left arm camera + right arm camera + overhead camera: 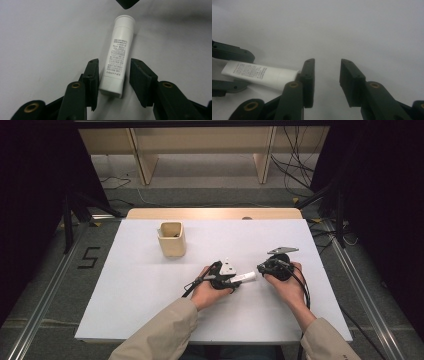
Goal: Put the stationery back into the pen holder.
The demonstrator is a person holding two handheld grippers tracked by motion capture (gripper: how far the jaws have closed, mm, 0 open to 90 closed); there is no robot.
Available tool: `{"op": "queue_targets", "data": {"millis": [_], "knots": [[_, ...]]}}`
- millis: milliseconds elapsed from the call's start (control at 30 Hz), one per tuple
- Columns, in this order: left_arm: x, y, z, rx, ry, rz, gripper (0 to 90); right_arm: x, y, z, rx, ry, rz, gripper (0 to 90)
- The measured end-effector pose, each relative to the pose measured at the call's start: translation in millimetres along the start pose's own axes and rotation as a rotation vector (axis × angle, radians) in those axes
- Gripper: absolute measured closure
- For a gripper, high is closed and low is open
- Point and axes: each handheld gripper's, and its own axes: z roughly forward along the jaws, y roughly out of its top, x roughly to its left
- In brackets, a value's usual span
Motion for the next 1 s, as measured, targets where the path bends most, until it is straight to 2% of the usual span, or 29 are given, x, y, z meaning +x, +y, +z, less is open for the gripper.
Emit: {"op": "queue_targets", "data": {"millis": [533, 1000], "knots": [[2.8, 4.7, 1.4, 0.032, -0.024, 0.022, 64.1, -0.2, 0.0, 0.0, -0.001, 0.001, 0.001, 65.6], [4.4, 4.6, 1.4, 0.035, -0.053, 0.01, 69.7, -0.6, 0.1, -0.5, -0.003, -0.002, 0.002, 65.2]]}}
